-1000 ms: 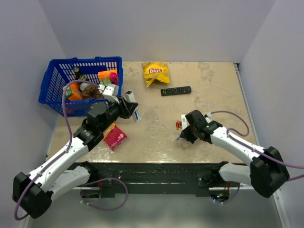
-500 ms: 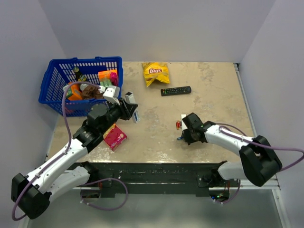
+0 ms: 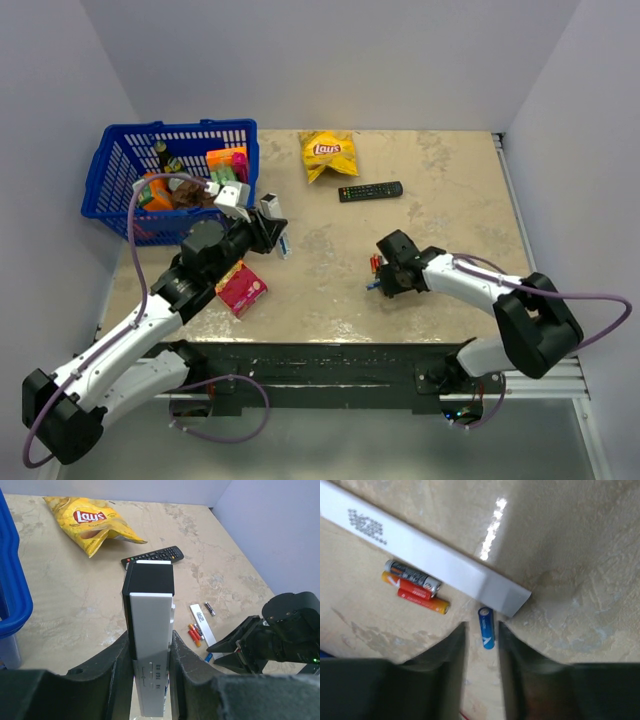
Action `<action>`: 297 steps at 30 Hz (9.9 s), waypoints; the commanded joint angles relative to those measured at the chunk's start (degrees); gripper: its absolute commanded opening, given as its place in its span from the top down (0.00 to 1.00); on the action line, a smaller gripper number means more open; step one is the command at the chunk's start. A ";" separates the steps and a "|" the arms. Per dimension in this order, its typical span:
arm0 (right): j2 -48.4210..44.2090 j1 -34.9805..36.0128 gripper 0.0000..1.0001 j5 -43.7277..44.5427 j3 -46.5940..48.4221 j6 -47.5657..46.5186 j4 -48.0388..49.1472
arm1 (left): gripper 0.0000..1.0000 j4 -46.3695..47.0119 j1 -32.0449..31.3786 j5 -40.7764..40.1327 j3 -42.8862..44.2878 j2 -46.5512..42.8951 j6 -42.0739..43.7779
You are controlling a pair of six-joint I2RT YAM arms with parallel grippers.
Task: Load the batteries into the remote control
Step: Adjust the battery at the center of the board, then pick up the battery from the center of the board, then load the battery into the remote control.
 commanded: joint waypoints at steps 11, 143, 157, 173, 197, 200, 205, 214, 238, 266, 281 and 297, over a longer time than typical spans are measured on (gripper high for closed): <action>-15.77 0.83 0.36 7.67 10.59 -55.47 0.24 | 1.00 2.49 -0.11 -1.92 1.87 -1.88 1.24; 10.87 9.71 1.00 -22.31 25.18 -109.50 -7.92 | 1.00 10.66 -0.11 1.60 -0.15 0.49 -3.94; -5.14 9.62 1.00 -22.31 33.96 -103.97 -8.80 | 1.00 23.40 -0.20 3.18 -0.77 6.90 -8.87; -6.37 9.71 1.00 -24.51 44.69 -101.59 -14.16 | 1.00 31.49 -0.20 8.71 0.98 13.23 -11.16; -1.02 9.71 1.00 -26.09 52.96 -97.28 -21.36 | 1.00 41.69 1.12 14.07 3.10 19.65 -18.19; -0.49 9.62 1.00 -24.69 52.17 -97.11 -22.16 | 1.00 41.51 1.12 14.08 3.18 19.57 -18.27; 2.24 9.53 1.00 -22.05 54.00 -97.81 -25.58 | 1.00 42.30 1.47 14.95 2.57 19.92 -20.38; 4.70 9.35 1.00 -21.08 56.47 -98.77 -28.75 | 1.00 44.50 2.00 16.54 -0.86 20.00 -23.90; 6.55 9.27 1.00 -23.37 59.11 -98.95 -31.21 | 1.00 46.61 2.00 21.90 -2.26 21.32 -26.62; 10.94 9.27 1.00 -24.86 61.65 -97.90 -35.52 | 1.00 55.84 1.39 22.43 -7.71 24.84 -38.22; 12.61 9.27 0.94 -24.51 62.62 -98.78 -39.21 | 1.00 54.43 1.30 18.91 -8.51 23.52 -39.81; 13.84 9.44 0.89 -24.68 64.38 -97.98 -38.33 | 1.00 54.70 0.51 19.44 -7.36 24.13 -39.81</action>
